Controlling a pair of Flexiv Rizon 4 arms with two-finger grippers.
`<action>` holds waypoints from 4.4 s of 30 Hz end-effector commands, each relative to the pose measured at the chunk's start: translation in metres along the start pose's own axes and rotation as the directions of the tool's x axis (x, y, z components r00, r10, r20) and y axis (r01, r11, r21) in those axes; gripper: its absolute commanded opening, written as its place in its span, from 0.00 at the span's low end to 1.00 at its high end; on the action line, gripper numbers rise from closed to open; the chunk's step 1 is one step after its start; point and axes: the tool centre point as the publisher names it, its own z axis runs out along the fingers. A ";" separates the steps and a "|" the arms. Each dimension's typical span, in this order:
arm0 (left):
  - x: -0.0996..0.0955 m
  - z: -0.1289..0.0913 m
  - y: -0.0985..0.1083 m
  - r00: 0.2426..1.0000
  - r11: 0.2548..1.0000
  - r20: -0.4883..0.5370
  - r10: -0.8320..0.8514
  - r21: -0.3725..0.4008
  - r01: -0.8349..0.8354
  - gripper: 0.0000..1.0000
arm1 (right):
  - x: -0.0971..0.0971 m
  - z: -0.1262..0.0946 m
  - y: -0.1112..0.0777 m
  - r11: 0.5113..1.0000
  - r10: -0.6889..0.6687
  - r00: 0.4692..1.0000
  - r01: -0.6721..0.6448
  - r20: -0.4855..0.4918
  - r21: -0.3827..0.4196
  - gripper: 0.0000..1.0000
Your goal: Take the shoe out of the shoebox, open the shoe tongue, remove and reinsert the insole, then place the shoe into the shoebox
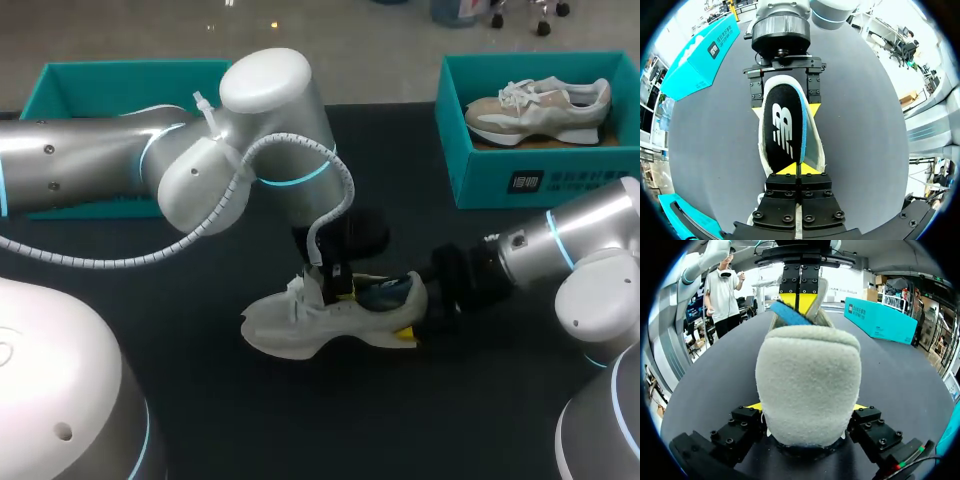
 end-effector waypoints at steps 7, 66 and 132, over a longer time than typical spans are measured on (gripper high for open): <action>0.001 -0.017 -0.005 1.000 0.994 -0.007 0.030 0.107 -0.029 0.00 | 0.001 0.000 0.000 1.000 0.000 1.000 0.000 0.001 0.004 0.00; 0.004 -0.016 -0.041 0.958 0.974 0.285 -0.034 0.222 -0.031 0.49 | 0.001 0.000 0.000 1.000 0.000 1.000 0.000 0.001 0.004 0.00; 0.021 -0.140 -0.102 0.982 0.764 0.178 0.069 0.624 -0.166 0.00 | 0.001 0.000 0.000 1.000 0.000 1.000 0.000 0.001 0.004 0.00</action>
